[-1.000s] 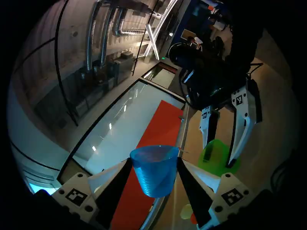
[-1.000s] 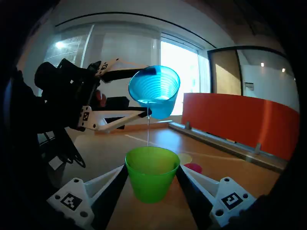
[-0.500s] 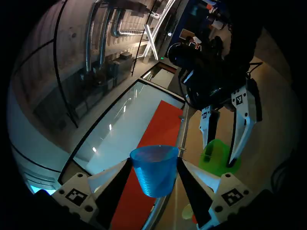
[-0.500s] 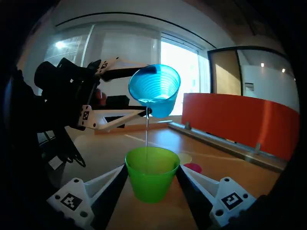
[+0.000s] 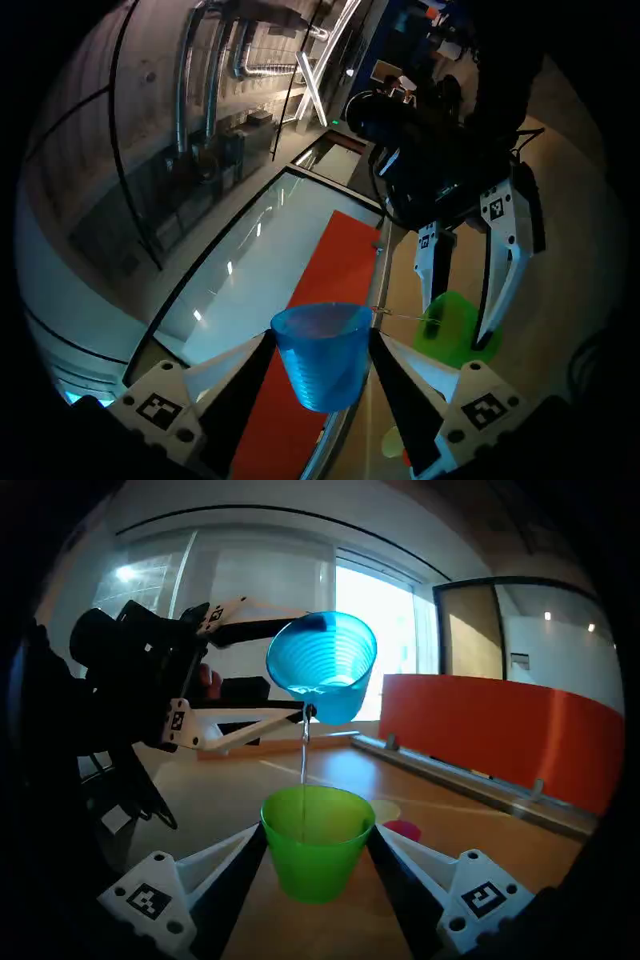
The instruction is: Pour water
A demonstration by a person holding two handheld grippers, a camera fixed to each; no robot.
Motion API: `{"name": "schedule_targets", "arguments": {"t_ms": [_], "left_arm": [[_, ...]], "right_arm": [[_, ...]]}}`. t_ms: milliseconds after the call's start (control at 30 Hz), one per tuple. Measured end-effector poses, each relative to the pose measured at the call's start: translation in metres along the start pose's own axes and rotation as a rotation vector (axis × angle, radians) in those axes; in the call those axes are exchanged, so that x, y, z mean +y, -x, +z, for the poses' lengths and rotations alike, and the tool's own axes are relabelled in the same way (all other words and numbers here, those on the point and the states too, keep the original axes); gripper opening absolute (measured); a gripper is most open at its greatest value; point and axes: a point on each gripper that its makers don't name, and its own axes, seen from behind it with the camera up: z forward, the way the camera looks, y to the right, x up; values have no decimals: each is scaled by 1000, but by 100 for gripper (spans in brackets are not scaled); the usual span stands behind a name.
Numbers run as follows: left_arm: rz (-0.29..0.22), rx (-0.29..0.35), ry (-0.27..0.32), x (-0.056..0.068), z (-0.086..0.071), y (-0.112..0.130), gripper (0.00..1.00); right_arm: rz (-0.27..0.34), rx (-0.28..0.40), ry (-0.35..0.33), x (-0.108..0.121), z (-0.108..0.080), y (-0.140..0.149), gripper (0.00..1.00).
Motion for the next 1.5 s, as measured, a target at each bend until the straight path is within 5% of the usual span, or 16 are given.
{"name": "schedule_targets", "arguments": {"t_ms": [1500], "left_arm": [[69, -3, 7, 4, 1, -1, 84]], "right_arm": [[5, 4, -1, 0, 1, 5, 90]]}}
